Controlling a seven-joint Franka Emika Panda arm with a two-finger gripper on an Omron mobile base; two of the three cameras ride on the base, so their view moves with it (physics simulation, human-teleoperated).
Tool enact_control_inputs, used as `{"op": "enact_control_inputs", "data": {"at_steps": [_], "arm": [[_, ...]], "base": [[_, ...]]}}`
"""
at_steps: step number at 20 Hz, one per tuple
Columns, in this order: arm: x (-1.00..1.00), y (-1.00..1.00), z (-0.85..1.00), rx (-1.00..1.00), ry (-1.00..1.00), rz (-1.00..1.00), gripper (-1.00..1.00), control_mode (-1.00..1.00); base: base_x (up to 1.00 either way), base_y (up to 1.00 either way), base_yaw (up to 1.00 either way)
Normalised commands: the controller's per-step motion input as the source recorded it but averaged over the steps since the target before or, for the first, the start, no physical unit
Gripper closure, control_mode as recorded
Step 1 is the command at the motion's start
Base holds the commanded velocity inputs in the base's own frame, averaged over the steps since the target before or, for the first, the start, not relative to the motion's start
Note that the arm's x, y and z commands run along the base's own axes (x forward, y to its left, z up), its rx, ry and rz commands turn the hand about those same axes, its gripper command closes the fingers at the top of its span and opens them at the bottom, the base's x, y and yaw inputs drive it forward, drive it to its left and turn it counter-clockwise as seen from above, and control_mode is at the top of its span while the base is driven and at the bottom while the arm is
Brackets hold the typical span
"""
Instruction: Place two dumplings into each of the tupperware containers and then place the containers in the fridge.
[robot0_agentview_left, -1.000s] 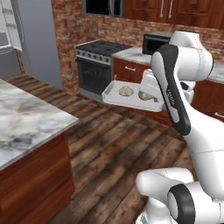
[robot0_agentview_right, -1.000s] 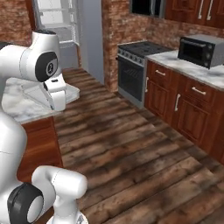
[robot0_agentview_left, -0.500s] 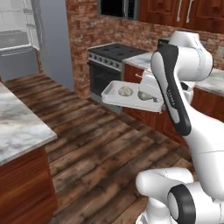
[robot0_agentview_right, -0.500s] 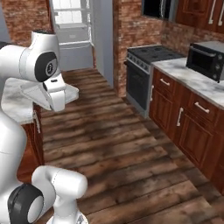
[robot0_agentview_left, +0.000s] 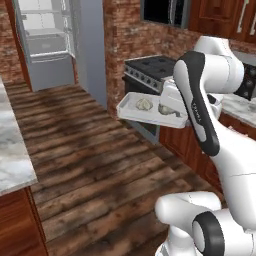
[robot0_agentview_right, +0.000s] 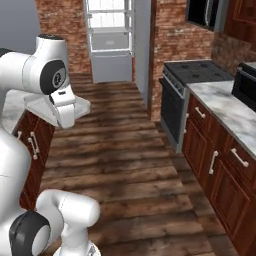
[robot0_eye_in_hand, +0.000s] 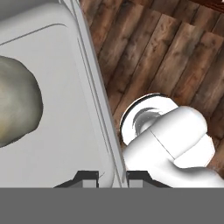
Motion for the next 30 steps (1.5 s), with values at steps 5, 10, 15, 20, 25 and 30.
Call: {"op": "enact_control_inputs", "data": {"at_steps": [5, 10, 15, 20, 25, 30], "arm": [[0.00, 0.00, 0.00, 0.00, 0.00, 0.00, 1.00, 1.00], [0.00, 0.00, 0.00, 0.00, 0.00, 0.00, 1.00, 1.00], [0.00, 0.00, 0.00, 0.00, 0.00, 0.00, 1.00, 1.00], [0.00, 0.00, 0.00, 0.00, 0.00, 0.00, 1.00, 1.00], [0.00, 0.00, 0.00, 0.00, 0.00, 0.00, 1.00, 1.00], [0.00, 0.00, 0.00, 0.00, 0.00, 0.00, 1.00, 1.00]], "base": [[1.00, -0.57, 0.30], [1.00, -0.23, 0.13], [1.00, 0.06, 0.00], [1.00, 0.12, 0.00], [1.00, 0.13, 0.00], [1.00, 0.03, 0.00]]}}
